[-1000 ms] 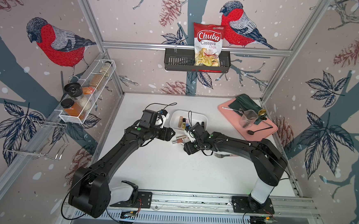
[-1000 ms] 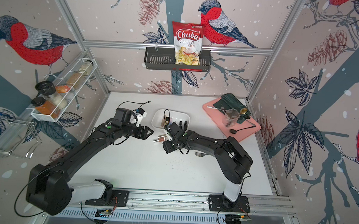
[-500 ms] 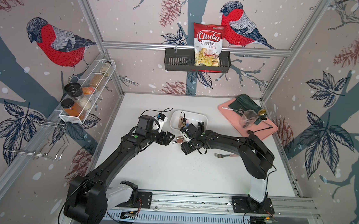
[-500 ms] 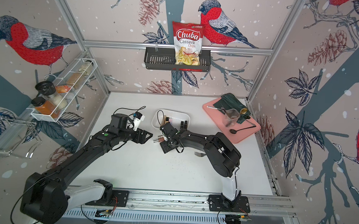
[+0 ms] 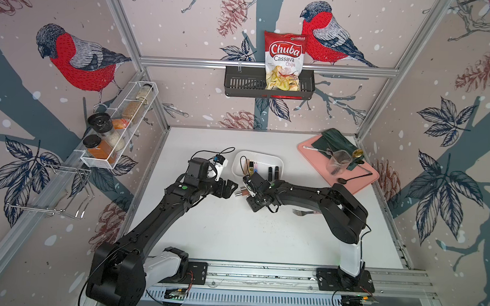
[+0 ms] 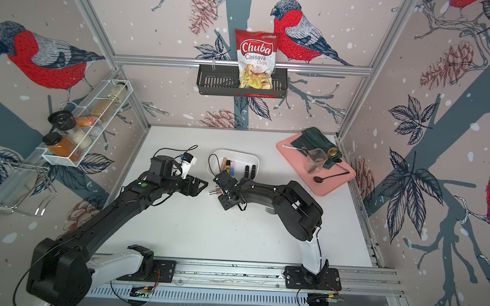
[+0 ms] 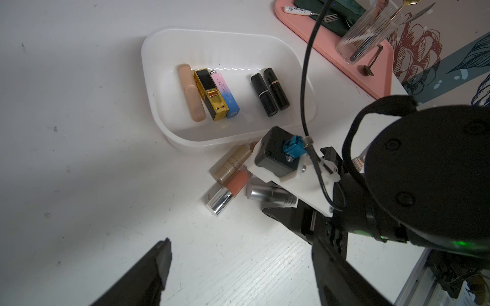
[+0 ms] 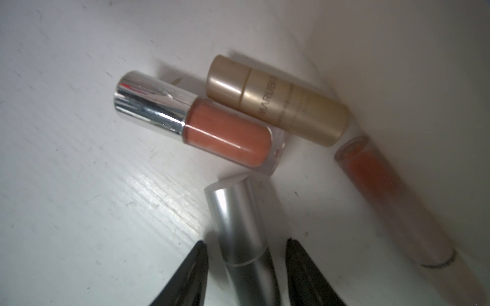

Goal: Put the lipstick into the storage box
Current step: Pick up the lipstick at the center of the board, then place the lipstick in the storage box.

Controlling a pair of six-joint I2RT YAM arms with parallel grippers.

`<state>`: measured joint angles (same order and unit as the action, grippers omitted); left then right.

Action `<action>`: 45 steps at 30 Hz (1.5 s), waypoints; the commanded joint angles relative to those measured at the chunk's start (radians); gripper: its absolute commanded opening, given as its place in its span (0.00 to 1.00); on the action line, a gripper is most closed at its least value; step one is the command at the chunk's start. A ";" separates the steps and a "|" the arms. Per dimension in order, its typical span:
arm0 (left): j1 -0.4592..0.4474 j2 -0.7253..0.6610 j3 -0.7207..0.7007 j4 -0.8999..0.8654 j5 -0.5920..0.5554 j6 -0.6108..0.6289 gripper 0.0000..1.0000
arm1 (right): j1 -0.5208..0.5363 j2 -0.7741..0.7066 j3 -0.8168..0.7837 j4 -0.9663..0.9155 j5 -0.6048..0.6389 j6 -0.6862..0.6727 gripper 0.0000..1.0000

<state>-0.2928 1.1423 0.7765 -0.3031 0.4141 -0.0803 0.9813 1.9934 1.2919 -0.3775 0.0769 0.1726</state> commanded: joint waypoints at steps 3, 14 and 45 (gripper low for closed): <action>0.002 -0.003 -0.002 0.031 -0.008 -0.004 0.86 | 0.014 0.006 -0.007 -0.023 0.020 -0.016 0.35; 0.002 -0.002 -0.006 0.033 -0.009 0.002 0.87 | 0.037 -0.116 -0.065 0.002 -0.017 0.001 0.22; -0.093 0.019 -0.049 0.047 -0.029 0.057 0.87 | -0.411 -0.010 0.200 0.138 -0.328 0.200 0.23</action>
<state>-0.3771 1.1625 0.7315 -0.2897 0.3927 -0.0441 0.5728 1.9549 1.4719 -0.2638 -0.2207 0.3466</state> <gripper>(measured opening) 0.865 0.278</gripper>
